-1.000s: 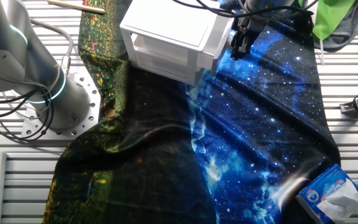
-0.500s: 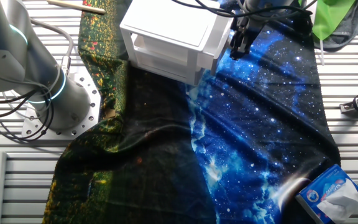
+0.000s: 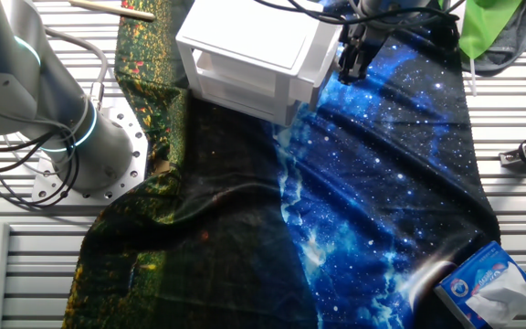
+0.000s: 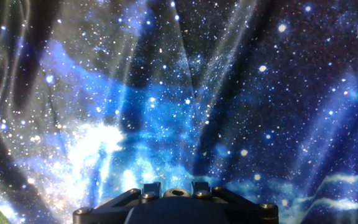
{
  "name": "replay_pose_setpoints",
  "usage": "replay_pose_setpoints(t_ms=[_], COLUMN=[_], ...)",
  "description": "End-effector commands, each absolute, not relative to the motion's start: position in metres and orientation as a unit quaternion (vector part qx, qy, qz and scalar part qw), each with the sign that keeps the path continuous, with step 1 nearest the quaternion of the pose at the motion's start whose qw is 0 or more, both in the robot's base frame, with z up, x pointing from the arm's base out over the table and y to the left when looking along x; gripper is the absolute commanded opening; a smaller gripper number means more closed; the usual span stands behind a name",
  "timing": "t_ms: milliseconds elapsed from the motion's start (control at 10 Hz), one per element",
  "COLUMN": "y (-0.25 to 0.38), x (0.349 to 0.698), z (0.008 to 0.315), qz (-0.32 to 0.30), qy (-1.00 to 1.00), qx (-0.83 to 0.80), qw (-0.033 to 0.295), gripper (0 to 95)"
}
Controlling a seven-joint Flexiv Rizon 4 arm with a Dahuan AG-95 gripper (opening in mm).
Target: Grasp the handle and close the drawer
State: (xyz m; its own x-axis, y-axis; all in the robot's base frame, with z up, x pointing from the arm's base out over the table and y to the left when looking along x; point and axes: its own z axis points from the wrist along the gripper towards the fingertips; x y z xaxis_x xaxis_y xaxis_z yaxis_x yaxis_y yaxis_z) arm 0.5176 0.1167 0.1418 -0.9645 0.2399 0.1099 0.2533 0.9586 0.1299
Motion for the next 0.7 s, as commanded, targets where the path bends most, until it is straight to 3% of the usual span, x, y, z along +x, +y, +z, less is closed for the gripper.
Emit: replay_pose_setpoints(t_ms=[100,700], y=[0.1181,0.1233], x=[0.5172,0.5101], z=[0.141,0.1436], qz=[-0.07,-0.067], qy=[-0.989,-0.989], qx=[-0.125,-0.125], qw=[0.045,0.051], gripper=[0.0,0.0])
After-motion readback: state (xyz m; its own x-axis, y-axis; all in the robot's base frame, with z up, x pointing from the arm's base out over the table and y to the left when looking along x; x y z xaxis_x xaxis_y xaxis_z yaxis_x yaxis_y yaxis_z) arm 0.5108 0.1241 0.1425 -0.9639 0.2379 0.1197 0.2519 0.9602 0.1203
